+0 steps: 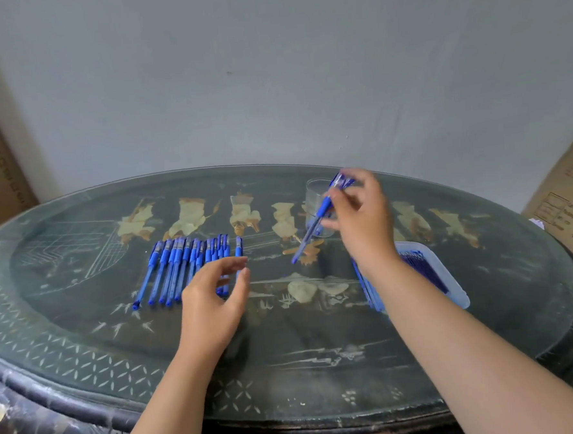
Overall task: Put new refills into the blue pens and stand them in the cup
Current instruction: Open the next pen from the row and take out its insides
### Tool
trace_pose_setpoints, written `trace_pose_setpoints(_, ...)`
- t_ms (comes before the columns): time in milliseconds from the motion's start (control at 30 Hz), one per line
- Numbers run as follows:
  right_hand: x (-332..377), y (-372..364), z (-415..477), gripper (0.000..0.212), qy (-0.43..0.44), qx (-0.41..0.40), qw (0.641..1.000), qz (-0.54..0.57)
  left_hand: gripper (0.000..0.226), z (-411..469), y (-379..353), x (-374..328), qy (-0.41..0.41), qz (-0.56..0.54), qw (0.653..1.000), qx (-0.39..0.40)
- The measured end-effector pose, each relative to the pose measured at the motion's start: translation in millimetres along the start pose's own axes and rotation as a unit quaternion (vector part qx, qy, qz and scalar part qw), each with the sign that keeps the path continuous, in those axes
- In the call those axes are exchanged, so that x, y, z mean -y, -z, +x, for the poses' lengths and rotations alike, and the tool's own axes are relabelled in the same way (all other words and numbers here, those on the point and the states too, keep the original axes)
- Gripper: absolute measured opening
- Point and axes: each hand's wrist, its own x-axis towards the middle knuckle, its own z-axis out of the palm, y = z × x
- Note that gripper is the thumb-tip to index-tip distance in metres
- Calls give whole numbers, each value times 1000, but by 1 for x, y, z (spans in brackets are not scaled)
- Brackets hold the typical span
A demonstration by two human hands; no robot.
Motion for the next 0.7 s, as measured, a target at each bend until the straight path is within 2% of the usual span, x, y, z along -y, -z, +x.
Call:
trace_pose_setpoints(133,8,17,43,38,60,-118,990,-39,17,-1,-1,7,-36,66,997,-19)
trace_pose_setpoints(233,9,23,73,33,84,-167,980,-63,18,0,-3,10,-38,82,996,-21)
trace_pose_setpoints(367,-4,22,96,18,89,-142,975,-144,17,2,-5,12,-21,88,996,-18)
trace_pose_setpoints(533,-30,14,104,18,56,-69,971,-221,17,3,-5,13,-8,93,996,-15)
trace_pose_setpoints(700,-52,9,112,14,55,-65,948,-307,17,4,-5,13,-3,87,996,-19)
